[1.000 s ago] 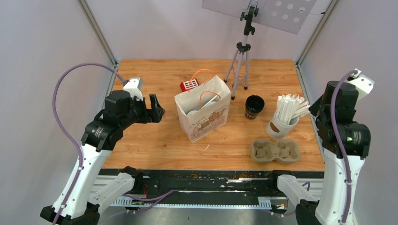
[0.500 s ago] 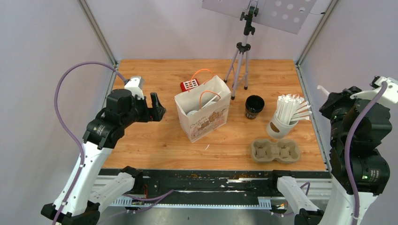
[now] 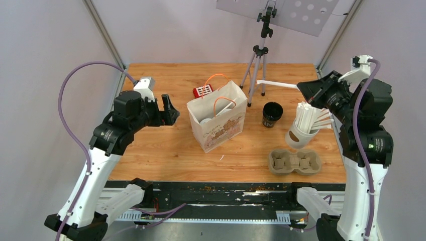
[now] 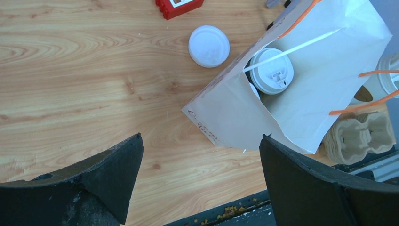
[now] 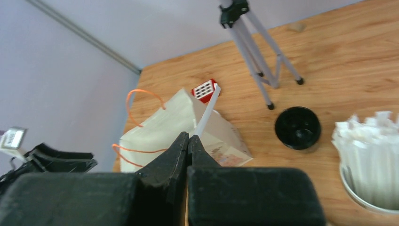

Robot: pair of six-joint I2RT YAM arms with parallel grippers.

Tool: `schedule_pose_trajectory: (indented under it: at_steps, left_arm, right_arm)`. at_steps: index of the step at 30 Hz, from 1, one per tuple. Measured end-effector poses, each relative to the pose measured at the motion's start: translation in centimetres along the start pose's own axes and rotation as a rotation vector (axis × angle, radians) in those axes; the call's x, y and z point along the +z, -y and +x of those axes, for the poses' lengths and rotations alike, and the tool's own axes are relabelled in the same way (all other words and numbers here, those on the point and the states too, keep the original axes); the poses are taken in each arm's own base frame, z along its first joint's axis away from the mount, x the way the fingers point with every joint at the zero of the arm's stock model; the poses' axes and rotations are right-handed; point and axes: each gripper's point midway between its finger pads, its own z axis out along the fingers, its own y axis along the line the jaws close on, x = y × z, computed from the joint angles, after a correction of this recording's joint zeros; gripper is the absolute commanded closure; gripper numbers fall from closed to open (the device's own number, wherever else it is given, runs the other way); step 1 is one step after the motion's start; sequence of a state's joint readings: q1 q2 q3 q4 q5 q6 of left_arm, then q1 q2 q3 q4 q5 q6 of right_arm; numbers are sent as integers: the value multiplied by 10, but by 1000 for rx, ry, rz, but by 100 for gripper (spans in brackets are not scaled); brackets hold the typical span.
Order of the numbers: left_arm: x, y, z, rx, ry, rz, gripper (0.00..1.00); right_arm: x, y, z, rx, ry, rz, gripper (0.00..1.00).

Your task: Pack the takeout coffee

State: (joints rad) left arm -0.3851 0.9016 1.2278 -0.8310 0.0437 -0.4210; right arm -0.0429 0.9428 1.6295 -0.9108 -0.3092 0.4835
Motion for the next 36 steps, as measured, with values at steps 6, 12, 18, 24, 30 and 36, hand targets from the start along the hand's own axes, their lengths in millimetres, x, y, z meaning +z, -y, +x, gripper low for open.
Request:
schedule_pose_trajectory:
  at_steps: [6, 12, 18, 24, 30, 36]
  left_arm:
    - [-1, 4, -2, -14, 5, 17, 0]
    - [-3, 8, -3, -34, 8, 35, 0]
    - [-7, 11, -6, -47, 36, 48, 0]
    - [-11, 11, -7, -52, 49, 53, 0]
    - [-18, 11, -9, -52, 71, 55, 0]
    - [-22, 11, -7, -58, 73, 54, 0]
  right_arm:
    - [15, -33, 9, 53, -90, -194, 100]
    - [16, -59, 26, 94, -178, -322, 100]
    - [21, -78, 50, 113, -274, -401, 100]
    - [48, -94, 82, 116, -386, -450, 100]
    - [97, -97, 124, 121, -514, -436, 89]
    - [135, -81, 162, 91, -632, -349, 54]
